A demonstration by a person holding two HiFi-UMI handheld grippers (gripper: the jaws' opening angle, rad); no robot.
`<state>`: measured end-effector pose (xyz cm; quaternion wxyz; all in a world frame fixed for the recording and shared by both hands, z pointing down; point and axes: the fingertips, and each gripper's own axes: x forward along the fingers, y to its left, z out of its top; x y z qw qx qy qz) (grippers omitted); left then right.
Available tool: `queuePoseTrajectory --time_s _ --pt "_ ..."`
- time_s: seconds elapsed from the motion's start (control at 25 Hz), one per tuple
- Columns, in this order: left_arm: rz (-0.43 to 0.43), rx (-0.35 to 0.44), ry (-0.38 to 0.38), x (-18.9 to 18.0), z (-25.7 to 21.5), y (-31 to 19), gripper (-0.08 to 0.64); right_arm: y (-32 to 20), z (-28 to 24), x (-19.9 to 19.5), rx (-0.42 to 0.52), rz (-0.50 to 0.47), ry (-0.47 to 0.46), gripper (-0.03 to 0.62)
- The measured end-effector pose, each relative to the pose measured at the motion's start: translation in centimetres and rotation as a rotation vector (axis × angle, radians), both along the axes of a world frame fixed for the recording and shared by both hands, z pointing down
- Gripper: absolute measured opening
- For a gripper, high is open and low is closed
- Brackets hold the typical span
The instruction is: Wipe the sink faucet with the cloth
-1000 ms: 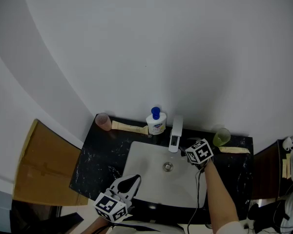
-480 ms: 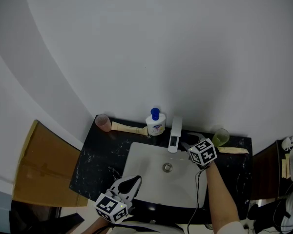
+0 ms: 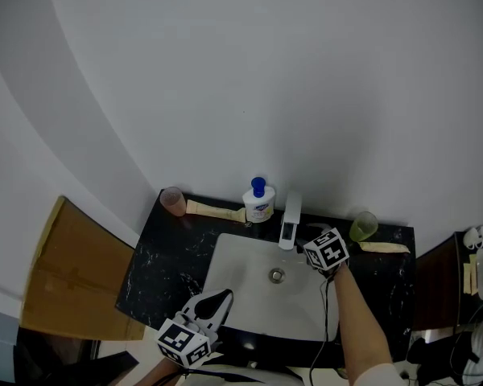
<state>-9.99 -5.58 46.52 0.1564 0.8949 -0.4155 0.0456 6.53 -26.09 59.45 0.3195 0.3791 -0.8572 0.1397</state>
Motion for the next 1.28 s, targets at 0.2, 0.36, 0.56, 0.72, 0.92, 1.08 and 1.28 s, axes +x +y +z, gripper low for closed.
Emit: queuePoseTrajectory --time_s 0.2,0.36,0.56,0.72,0.92,1.08,1.28 --pt "0.009 0.026 0.008 0.1 -0.6 0.9 0.002 0.8 -4.1 0.0 0.173 -0.011 -0.05 0.123" --pt "0.025 0.043 0.014 0.1 -0.9 1.6 0.002 3.7 -4.3 -0.1 0.154 -0.012 -0.123 0.123" --pt "0.042 0.066 0.033 0.3 -1.6 2.8 0.002 10.2 -5.4 -0.5 0.185 0.008 -0.191 0.124" --pt "0.063 0.09 0.046 0.6 -2.3 3.0 0.002 14.9 -9.3 0.0 0.258 0.103 -0.335 0.123" --pt "0.085 0.135 0.069 1.4 -4.5 3.4 0.002 20.3 -16.5 1.3 0.394 0.181 -0.402 0.123" --pt "0.108 0.159 0.085 2.0 -5.2 3.6 0.002 23.9 -20.1 2.1 0.464 0.231 -0.408 0.123" --pt "0.109 0.182 0.111 2.2 -6.9 4.0 0.002 26.8 -21.8 2.4 0.52 0.269 -0.395 0.123"
